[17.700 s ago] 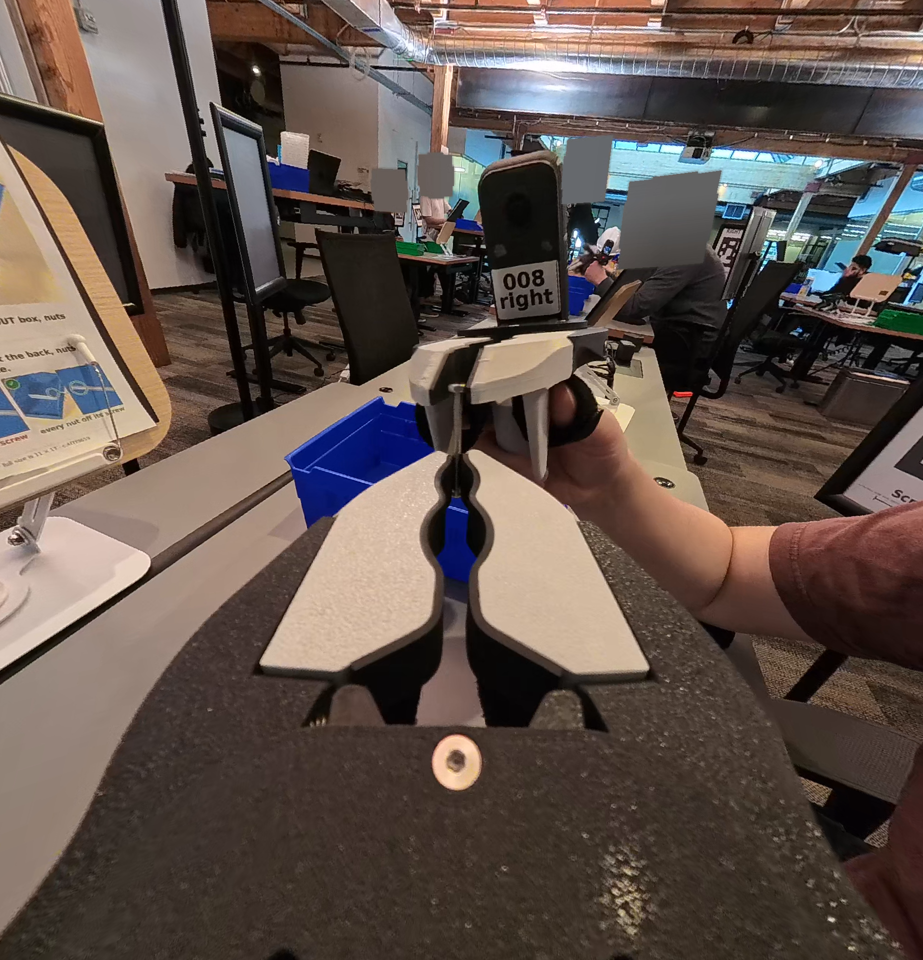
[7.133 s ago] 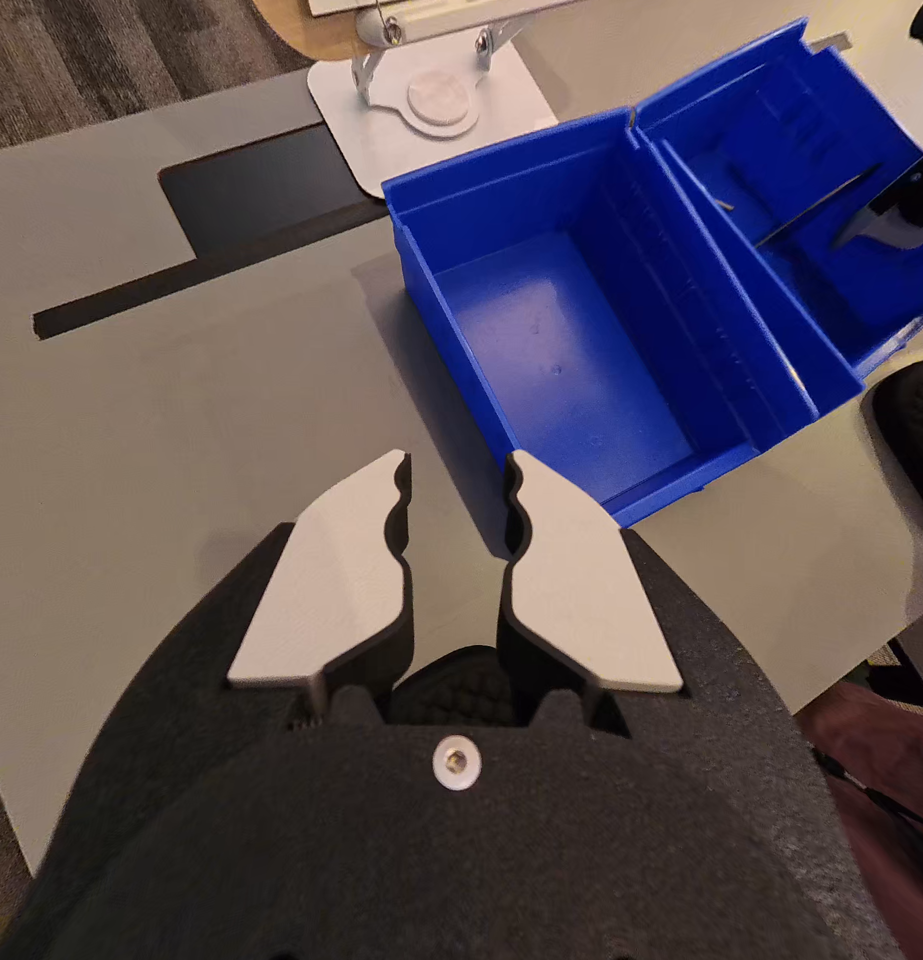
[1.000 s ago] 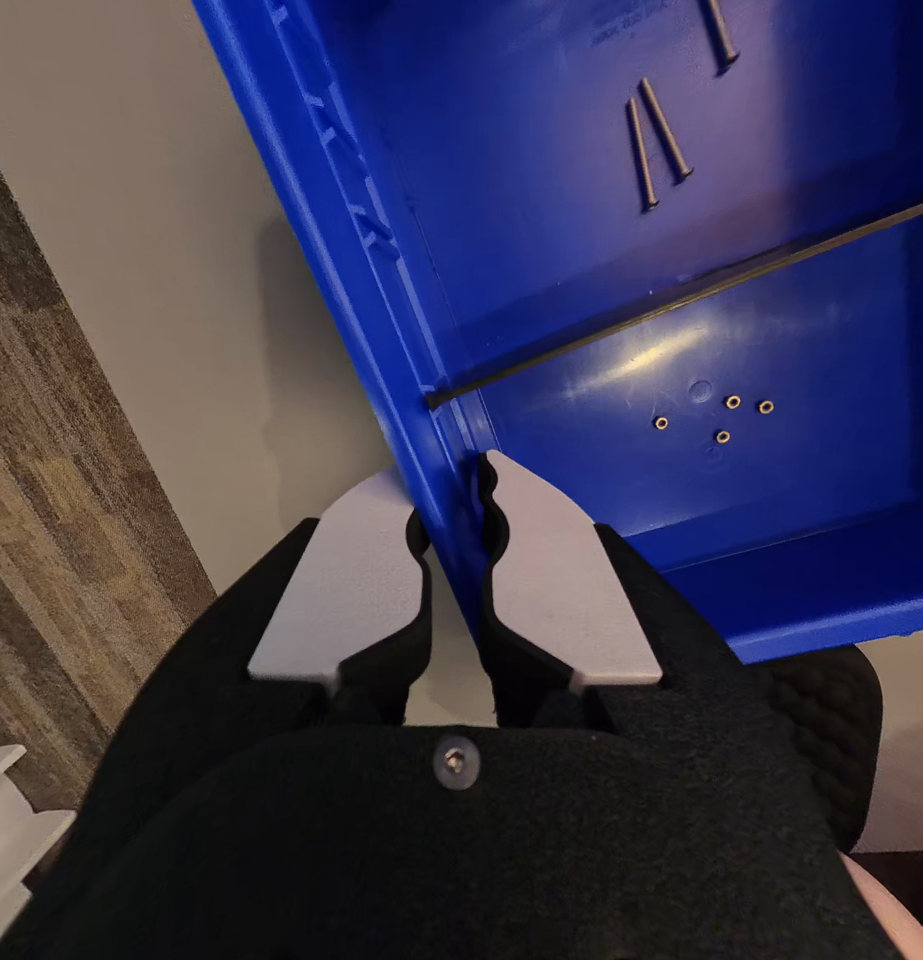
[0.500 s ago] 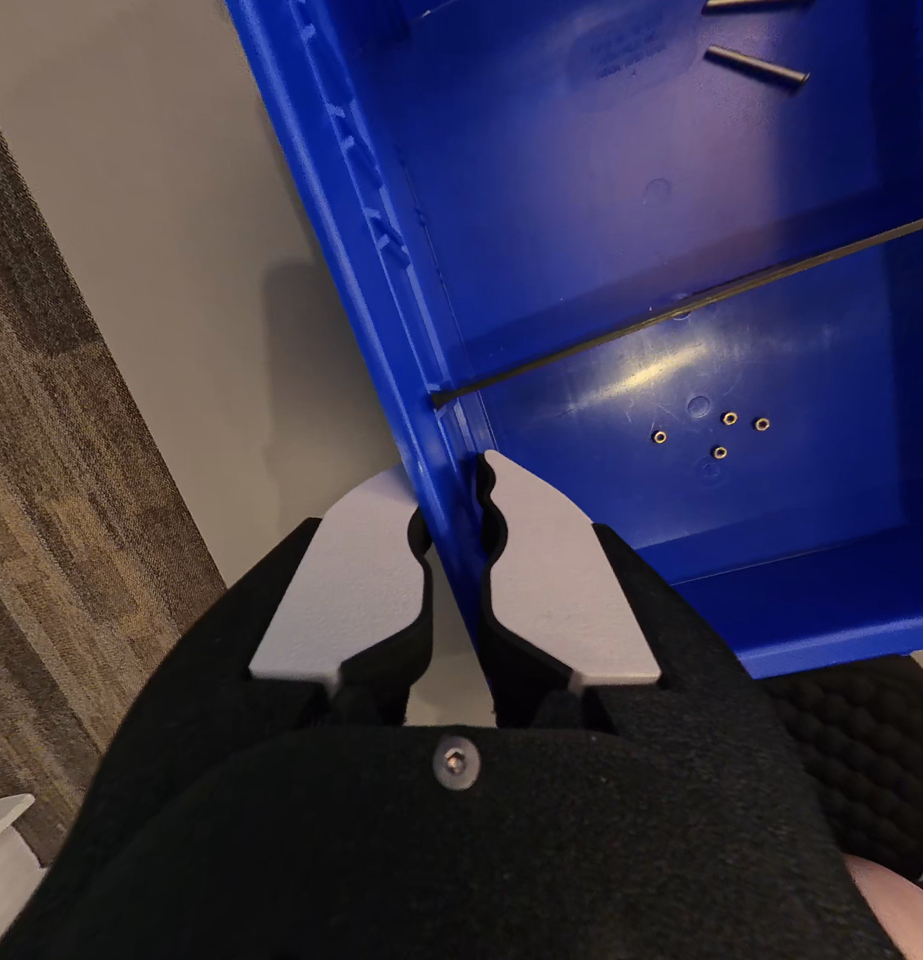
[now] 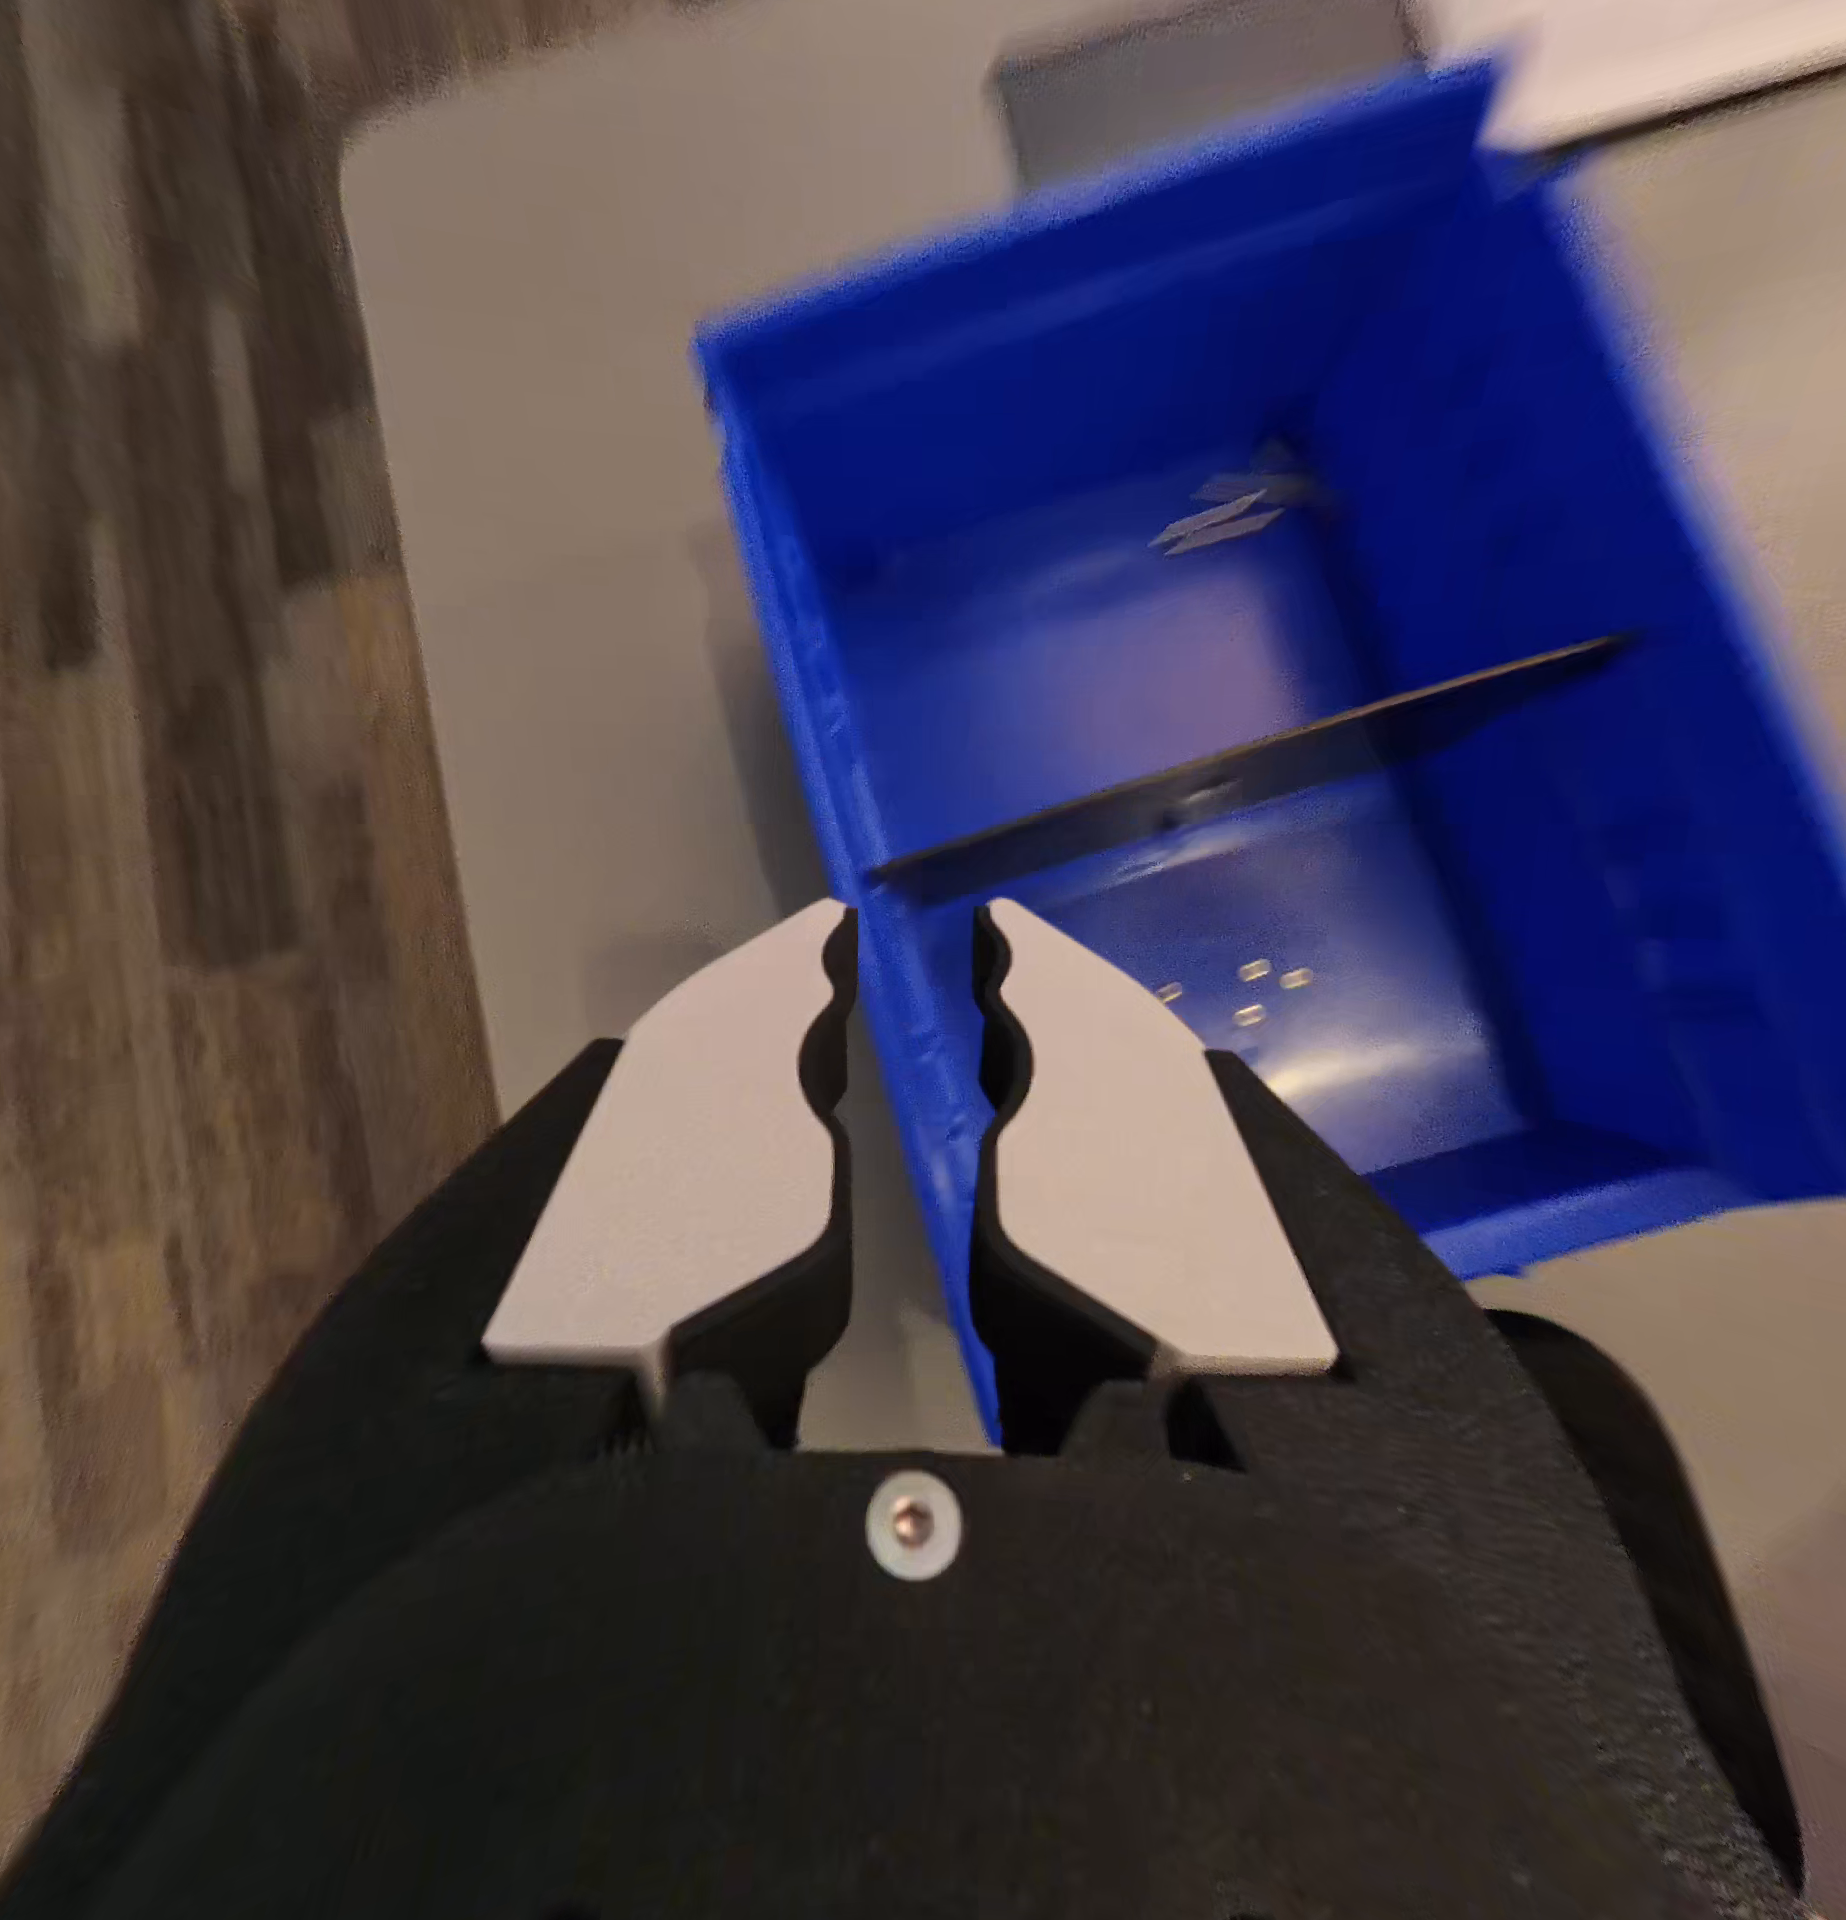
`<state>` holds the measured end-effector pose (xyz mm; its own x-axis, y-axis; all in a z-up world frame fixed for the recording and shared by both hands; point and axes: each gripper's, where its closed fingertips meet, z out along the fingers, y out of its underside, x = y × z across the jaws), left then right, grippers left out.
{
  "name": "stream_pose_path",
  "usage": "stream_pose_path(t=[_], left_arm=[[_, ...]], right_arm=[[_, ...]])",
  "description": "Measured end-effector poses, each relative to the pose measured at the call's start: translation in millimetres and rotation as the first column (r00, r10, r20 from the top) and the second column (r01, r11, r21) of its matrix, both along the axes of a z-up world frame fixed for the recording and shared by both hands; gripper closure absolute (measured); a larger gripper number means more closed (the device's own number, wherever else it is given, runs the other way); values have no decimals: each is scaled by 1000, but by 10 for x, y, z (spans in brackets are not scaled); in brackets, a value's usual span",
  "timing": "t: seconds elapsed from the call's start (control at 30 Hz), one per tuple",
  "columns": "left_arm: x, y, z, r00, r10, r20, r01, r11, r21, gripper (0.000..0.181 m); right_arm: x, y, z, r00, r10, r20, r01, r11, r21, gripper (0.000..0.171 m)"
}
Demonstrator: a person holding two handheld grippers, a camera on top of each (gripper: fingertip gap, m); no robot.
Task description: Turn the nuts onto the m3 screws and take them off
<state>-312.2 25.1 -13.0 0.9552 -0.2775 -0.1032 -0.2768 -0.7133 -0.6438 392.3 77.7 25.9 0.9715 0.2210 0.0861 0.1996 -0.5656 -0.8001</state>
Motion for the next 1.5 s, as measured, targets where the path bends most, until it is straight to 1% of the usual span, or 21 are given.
stream_pose_path(t=[0.07,0.1,0.17,0.23,0.3,0.43,0.53,0.6,0.67,0.8,0.9,1.07,1.17,1.3,1.37,1.5], left_arm=[[334,-81,290,987,-137,79,128,985,113,159],[471,-123,360,976,-197,94,182,973,145,157],[641,-168,340,960,-273,66,262,956,134,160],[699,-174,192,954,-300,17,298,952,64,166],[704,-181,41,955,-295,-22,295,955,-15,172],[841,-207,-189,952,-304,-26,299,946,-124,171],[892,-233,-464,943,-328,-58,308,925,-222,171],[848,-243,-661,944,-318,-84,283,915,-286,172],[814,-265,-829,954,-291,-71,252,908,-336,176],[734,-274,-1070,960,-263,-96,207,897,-391,171],[702,-267,-1173,958,-263,-112,192,883,-428,167],[697,-280,-1285,944,-301,-137,205,858,-471,164],[639,-309,-1338,941,-297,-160,181,845,-503,161],[630,-286,-1366,943,-300,-147,191,846,-498,160],[599,-270,-1389,939,-303,-165,185,847,-499,160],[647,-234,-1406,936,-319,-149,211,847,-487,159]], right_arm=[[-8,5,11,1000,2,2,-2,1000,5,139],[-13,7,13,1000,4,3,-4,1000,6,139],[-26,11,9,1000,9,3,-9,1000,4,139],[-41,11,3,1000,15,2,-15,1000,2,139],[-51,8,8,1000,21,1,-21,1000,3,139],[-43,-11,56,999,25,-21,-24,1000,19,139],[-52,-26,105,999,36,-38,-35,999,35,139],[-48,-29,116,998,39,-44,-37,999,38,139],[-58,-28,107,998,44,-54,-42,999,33,139],[-119,-15,82,997,60,-50,-59,998,24,139],[-187,-8,53,996,76,-39,-76,997,11,139],[-249,10,17,996,89,-14,-89,996,-4,139],[-262,15,19,996,91,-10,-91,996,-3,139],[-269,19,35,996,90,-17,-90,996,6,139],[-253,19,15,996,86,-17,-86,996,-3,139],[-232,10,-33,997,81,-21,-81,996,-30,139]])
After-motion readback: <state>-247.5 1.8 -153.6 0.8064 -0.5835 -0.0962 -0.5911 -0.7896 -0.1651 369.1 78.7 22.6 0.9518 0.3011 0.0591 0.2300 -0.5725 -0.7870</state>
